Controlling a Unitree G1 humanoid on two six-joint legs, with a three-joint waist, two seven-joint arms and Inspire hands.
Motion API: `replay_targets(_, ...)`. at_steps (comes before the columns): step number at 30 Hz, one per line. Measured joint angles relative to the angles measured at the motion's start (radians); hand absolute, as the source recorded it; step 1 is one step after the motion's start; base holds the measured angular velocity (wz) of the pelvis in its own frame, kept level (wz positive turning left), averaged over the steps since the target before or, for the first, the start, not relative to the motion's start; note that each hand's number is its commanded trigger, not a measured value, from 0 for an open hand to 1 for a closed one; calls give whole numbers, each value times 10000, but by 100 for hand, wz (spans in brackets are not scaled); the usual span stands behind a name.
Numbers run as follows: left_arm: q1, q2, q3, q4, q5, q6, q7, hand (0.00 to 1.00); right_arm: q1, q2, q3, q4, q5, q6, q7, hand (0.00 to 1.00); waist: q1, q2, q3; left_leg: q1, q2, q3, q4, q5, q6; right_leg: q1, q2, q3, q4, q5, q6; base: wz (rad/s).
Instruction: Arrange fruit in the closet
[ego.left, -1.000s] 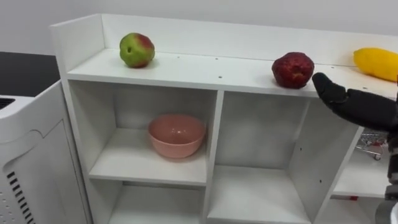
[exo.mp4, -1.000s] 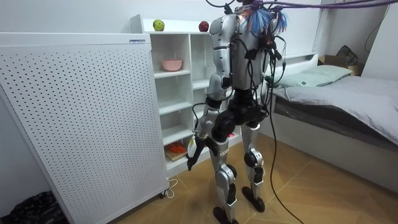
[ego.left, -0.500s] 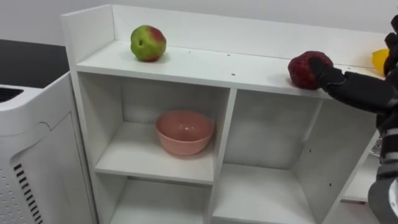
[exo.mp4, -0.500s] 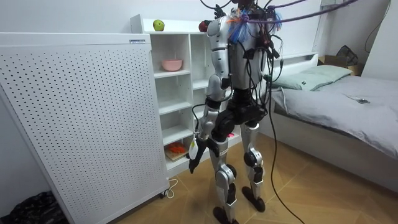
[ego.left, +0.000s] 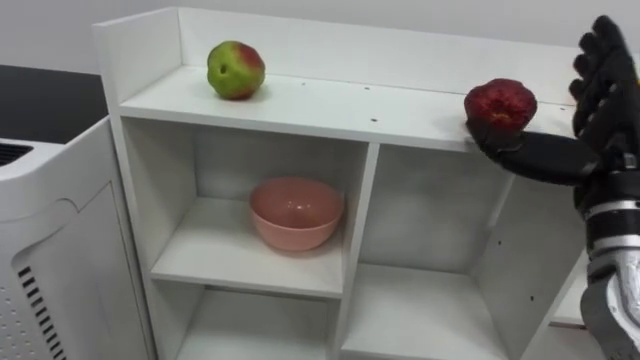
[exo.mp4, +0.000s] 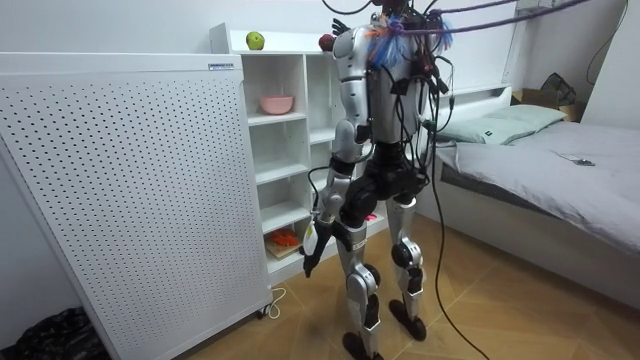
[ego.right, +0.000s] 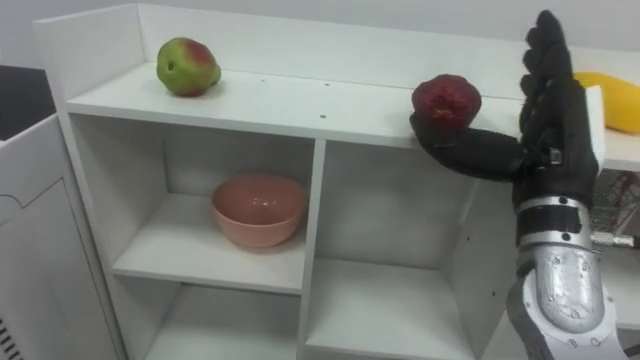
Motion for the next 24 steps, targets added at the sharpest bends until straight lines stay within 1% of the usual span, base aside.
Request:
replay_targets(1,19,42,0,-1,84,2,-45,0,-41,-30,42,134,-35,3,113,0,2,-38,-31,23,1,-44,0,0,-1,48,0,-98,-12,0,0,10)
replay_targets(2,12,79,-1,-53,132,12,-121,0,-41,-36,46,222,-80,3,218,0,-3,-59,-49,66,1,-118,-1,0,-1,99,4,-95,-10,0,0,10)
replay_targets(5,95,92,17,-150,149,36,-285,0,-44,-59,46,366,-75,24,470,0,36,-84,-66,154,0,-124,-12,0,-1,183,0,-116,-11,0,0,0)
replay_targets(8,72,123,33,-205,151,88,-471,0,-49,-59,47,369,-84,26,680,0,36,-114,-53,130,0,-122,-17,0,-1,166,-1,-157,-18,0,0,0)
replay_targets(9,72,127,32,-205,149,89,-479,0,-49,-59,55,371,-83,26,725,20,37,-117,-52,130,0,-123,-17,0,-1,166,-1,-165,-17,0,0,0)
replay_targets(10,70,145,30,-205,147,93,-480,0,-55,-62,87,390,-74,26,780,75,41,-130,-44,131,0,-125,-16,0,-1,166,0,-173,-18,0,0,0)
replay_targets(11,73,159,29,-204,144,116,-483,0,-140,-84,168,497,-71,26,793,100,34,-139,-39,131,0,-126,-14,0,-1,166,0,-171,-20,0,0,0)
replay_targets(13,68,166,28,-204,142,160,-486,0,-322,-123,233,740,-71,33,874,100,24,-147,-39,132,0,-126,-13,0,-1,165,-2,-172,-21,0,0,0)
replay_targets(14,66,181,29,-205,143,161,-489,0,-396,-125,237,826,-70,100,894,100,25,-162,-40,127,0,-125,-10,0,-1,164,-4,-183,-19,0,0,0)
replay_targets(18,85,242,29,-207,143,204,-498,0,-426,-131,238,888,-69,203,1110,100,30,-211,-41,93,0,-126,17,1,-3,161,-6,-197,-7,0,0,0)
replay_targets(24,120,282,27,-203,70,373,-492,0,-429,-132,232,927,-40,207,1157,100,29,-232,-49,117,-5,-121,45,1,-3,178,-10,-197,-4,0,0,0)
